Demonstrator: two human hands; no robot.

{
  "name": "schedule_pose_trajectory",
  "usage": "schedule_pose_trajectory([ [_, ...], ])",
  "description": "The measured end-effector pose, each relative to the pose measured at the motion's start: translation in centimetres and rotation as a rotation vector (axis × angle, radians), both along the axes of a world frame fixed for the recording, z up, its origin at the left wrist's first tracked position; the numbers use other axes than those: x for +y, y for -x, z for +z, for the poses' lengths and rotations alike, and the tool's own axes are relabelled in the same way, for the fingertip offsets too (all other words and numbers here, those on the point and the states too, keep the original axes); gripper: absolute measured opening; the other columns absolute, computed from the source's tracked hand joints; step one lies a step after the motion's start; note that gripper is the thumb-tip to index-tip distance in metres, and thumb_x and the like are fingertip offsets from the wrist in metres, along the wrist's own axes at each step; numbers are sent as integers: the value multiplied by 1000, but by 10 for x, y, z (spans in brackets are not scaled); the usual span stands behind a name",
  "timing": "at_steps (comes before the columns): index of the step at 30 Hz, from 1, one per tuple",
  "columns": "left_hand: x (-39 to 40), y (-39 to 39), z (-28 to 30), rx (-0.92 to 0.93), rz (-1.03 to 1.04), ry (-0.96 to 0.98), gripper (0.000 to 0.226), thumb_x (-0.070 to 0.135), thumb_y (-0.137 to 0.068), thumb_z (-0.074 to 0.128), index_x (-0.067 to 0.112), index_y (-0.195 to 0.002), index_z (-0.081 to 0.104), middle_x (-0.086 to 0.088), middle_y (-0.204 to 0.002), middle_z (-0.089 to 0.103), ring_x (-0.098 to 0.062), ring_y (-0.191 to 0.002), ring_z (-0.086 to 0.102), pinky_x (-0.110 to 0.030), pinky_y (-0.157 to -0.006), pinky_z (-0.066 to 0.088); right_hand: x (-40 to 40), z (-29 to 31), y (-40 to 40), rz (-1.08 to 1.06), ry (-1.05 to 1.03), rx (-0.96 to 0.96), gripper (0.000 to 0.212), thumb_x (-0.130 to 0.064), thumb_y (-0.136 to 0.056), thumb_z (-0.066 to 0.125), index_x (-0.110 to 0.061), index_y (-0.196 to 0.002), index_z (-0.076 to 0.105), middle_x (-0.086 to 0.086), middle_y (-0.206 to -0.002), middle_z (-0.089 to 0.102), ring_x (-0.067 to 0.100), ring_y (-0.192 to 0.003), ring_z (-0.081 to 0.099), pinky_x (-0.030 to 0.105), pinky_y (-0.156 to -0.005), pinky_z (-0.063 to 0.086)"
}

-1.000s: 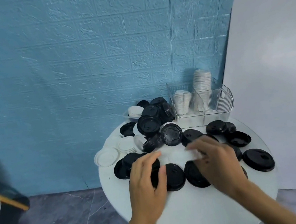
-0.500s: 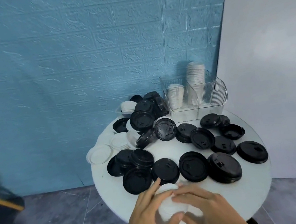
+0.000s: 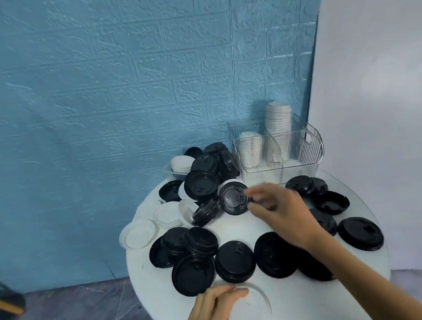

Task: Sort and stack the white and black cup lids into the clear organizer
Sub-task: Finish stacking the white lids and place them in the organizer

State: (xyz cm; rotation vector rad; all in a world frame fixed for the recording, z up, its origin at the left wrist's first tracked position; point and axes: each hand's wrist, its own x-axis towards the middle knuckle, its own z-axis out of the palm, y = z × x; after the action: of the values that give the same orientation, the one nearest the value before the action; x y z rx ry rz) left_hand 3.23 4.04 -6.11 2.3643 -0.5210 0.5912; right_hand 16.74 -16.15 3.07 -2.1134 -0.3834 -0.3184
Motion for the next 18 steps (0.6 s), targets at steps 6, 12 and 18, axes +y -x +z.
schedule_pose_trajectory([
  [6,-3,-2,10,-166,39,-30,26,39,-89,55,38,-98,79,13,-94,70,-2,-79,65,-18,-61,56,19,1,-99,20,377,103,50,-41,-94,67,-28,-141,56,-4,-141,55,16,-128,52,27,-101,38],
  [12,-2,-4,11,-143,42,-90,31,30,-76,55,35,-92,82,13,-95,72,-4,-74,68,-18,-59,55,21,-12,-104,-50,464,29,25,-20,-95,63,-27,-117,73,-9,-121,71,17,-107,65,33,-95,47],
  [18,-8,-8,0,-193,42,-63,23,37,-80,64,34,-94,82,11,-102,73,-9,-101,71,-23,-68,57,9,-14,-85,-85,559,35,29,-19,-96,59,-27,-120,72,-6,-119,73,21,-112,64,36,-96,49],
])
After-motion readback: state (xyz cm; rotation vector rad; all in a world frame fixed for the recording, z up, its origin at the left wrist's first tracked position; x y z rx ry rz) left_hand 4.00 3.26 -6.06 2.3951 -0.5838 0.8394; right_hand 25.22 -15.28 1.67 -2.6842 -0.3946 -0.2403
